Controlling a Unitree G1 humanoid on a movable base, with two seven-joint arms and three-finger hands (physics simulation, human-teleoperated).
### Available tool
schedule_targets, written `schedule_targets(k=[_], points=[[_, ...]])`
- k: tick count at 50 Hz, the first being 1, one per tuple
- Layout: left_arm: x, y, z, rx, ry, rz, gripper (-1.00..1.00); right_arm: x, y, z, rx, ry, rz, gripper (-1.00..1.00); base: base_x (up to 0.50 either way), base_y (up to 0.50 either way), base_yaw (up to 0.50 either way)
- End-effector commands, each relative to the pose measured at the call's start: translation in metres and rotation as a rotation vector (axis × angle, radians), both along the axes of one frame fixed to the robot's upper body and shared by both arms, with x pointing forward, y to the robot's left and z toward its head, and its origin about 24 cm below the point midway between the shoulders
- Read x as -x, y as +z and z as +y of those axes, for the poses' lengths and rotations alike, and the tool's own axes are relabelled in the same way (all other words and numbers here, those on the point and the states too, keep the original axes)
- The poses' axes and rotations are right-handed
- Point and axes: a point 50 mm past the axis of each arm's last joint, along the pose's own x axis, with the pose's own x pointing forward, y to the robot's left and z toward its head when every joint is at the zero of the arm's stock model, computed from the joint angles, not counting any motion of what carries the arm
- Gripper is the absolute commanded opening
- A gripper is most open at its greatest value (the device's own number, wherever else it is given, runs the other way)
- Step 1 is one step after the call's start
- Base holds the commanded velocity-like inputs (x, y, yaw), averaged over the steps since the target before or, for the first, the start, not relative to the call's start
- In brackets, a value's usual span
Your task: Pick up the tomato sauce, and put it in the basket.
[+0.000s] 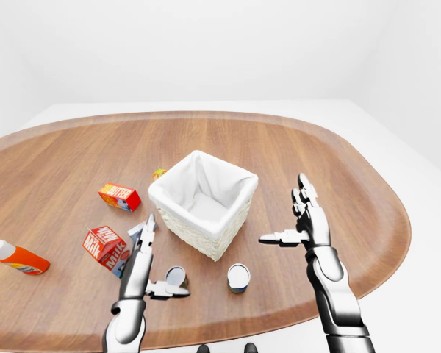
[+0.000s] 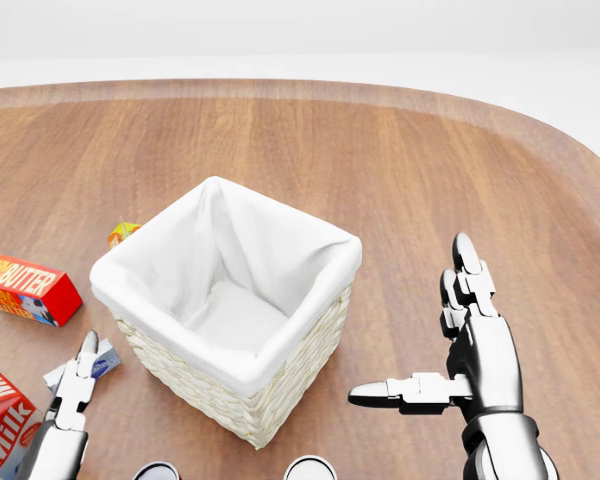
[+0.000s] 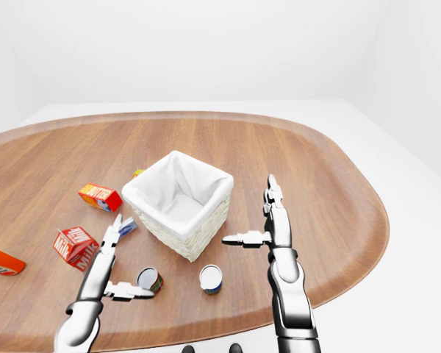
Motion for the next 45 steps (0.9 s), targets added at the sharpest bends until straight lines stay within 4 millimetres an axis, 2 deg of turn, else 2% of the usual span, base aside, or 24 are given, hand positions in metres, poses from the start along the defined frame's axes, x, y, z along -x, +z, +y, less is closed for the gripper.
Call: schedule_targets(k=[1, 45], points=[[0.003, -0.010, 0.004, -0.034, 0.031, 0.036, 1.00, 0.000, 0.000, 0.000, 0.000, 0.000, 0.000, 1.00, 0.00, 0.00, 0.00], [-0.004, -0.019, 0.004, -0.090, 0.045, 0.050, 1.00, -0.001, -0.005, 0.002, 0.006, 0.003, 0.006, 1.00, 0.00, 0.00, 0.00]])
